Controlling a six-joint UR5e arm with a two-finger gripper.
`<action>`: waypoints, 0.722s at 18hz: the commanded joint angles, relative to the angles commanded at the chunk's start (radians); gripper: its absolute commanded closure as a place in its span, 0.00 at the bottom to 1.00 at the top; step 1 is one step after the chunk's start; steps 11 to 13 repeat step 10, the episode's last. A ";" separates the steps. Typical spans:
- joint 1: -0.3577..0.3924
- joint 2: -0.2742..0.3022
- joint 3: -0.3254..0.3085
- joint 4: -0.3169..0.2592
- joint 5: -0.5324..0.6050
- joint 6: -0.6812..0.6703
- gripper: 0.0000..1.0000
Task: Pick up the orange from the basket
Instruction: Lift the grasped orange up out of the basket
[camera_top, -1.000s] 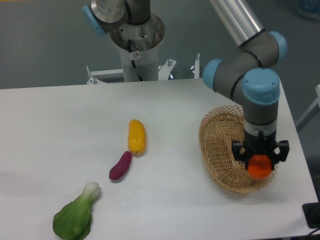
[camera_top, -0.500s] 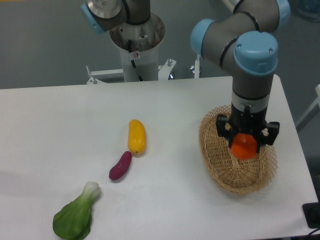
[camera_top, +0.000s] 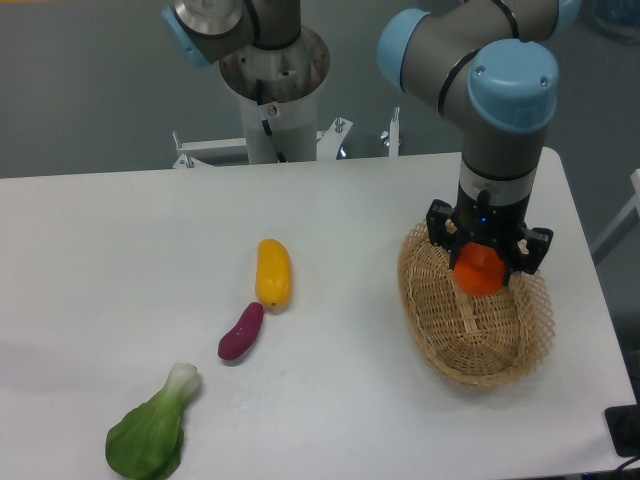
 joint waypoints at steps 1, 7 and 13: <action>0.000 0.000 0.005 0.000 -0.002 0.000 0.47; 0.000 0.000 0.009 0.000 -0.005 0.000 0.47; 0.000 -0.002 0.009 0.000 -0.008 0.000 0.47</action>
